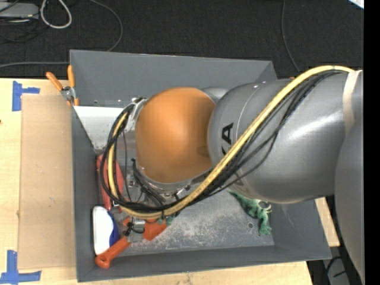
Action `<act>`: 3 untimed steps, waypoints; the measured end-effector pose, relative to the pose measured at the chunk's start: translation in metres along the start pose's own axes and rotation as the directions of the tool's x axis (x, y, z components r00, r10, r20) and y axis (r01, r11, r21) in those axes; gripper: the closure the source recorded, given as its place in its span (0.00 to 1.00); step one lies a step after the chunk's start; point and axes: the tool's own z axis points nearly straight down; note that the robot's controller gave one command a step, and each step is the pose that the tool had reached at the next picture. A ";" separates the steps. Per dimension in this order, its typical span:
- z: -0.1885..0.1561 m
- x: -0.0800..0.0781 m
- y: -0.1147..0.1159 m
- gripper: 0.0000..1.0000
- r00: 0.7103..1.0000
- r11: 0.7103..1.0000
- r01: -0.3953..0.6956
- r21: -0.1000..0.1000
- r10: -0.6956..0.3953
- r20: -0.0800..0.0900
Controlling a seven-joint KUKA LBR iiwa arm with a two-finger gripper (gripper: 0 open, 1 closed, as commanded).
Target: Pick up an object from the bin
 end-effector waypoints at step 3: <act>0.022 -0.048 -0.021 0.00 1.000 1.000 0.004 -0.003 -0.004 0.002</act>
Offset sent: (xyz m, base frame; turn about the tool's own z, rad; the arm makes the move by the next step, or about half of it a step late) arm 0.0239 -0.0399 -0.0278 0.0209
